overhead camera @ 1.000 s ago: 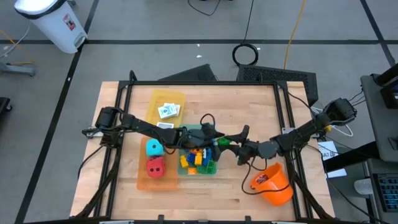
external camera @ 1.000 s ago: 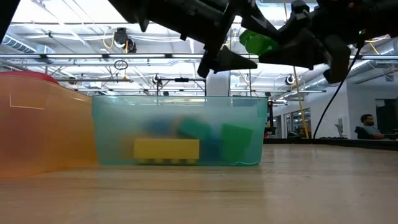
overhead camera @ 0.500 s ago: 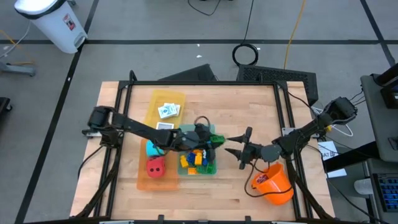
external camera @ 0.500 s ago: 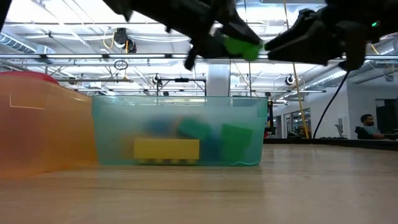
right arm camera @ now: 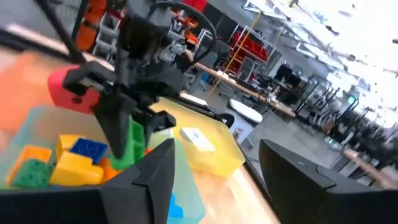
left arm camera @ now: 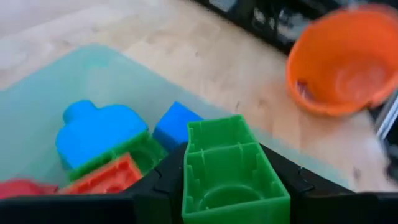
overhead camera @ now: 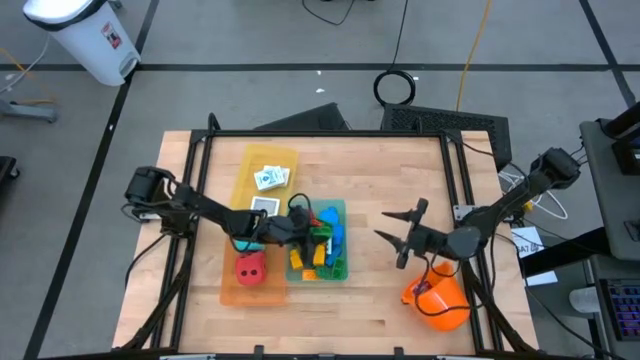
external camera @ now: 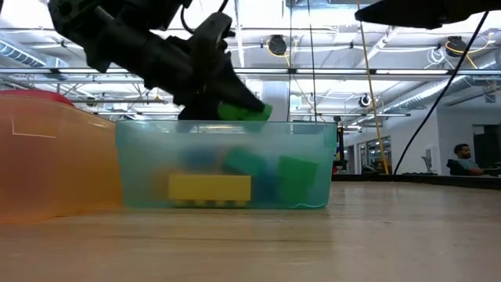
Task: Pick & Place Toys
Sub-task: Put the green game piece into the green bin, then return to Home Position
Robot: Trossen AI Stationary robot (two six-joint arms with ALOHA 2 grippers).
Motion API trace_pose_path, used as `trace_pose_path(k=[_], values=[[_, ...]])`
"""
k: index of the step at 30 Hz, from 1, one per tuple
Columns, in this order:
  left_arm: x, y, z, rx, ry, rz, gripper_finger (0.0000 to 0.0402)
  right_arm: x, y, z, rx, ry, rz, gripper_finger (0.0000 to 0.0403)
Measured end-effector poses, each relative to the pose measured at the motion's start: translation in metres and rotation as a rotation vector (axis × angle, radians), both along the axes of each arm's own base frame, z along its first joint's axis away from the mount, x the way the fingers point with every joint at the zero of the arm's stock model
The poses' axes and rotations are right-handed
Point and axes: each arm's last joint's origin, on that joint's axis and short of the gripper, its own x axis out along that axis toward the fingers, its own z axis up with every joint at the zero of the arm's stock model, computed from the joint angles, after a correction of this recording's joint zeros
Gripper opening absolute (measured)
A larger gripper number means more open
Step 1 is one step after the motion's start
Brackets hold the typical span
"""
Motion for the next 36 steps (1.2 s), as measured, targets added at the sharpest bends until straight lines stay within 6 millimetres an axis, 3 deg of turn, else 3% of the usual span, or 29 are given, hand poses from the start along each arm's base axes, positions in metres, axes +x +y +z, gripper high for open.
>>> trace_pose_path(k=[3, 9, 13, 15, 19, 23, 26, 29, 33, 36], values=[[0.002, 0.007, 0.003, -0.042, -0.030, 0.037, 0.0168, -0.004, -0.002, 0.001, 0.071, -0.017, -0.026, 0.0200], [0.003, 0.015, 0.006, 0.028, -0.031, 0.032, 0.0321, -0.014, -0.010, 0.003, 0.192, -0.020, -0.036, 0.0196], [0.001, 0.019, 0.005, 0.060, 0.007, -0.004, 0.0387, -0.023, -0.014, 0.004, 0.304, -0.029, -0.032, 0.0190], [-0.006, 0.025, 0.019, 0.011, 0.019, -0.063, 0.0389, -0.032, -0.012, 0.004, 0.321, -0.003, 0.000, 0.0190], [-0.037, 0.030, 0.078, 0.008, -0.088, -0.310, 0.0363, -0.060, -0.010, 0.014, 0.270, 0.016, 0.126, 0.0193], [-0.089, 0.025, 0.130, 0.175, -0.189, -0.420, 0.0342, -0.090, -0.015, 0.033, 0.337, -0.063, 0.280, 0.0193], [-0.136, 0.021, 0.151, 0.305, -0.239, -0.422, 0.0334, -0.109, -0.025, 0.042, 0.309, -0.091, 0.376, 0.0192], [-0.166, 0.017, 0.137, 0.414, -0.306, -0.421, 0.0331, -0.121, -0.037, 0.042, 0.307, -0.112, 0.396, 0.0193], [-0.184, 0.020, 0.088, 0.456, -0.363, -0.346, 0.0332, -0.124, -0.043, 0.010, 0.312, -0.097, 0.347, 0.0194], [-0.195, 0.027, 0.053, 0.432, -0.379, -0.267, 0.0330, -0.125, -0.051, -0.003, 0.371, -0.135, 0.294, 0.0191]])
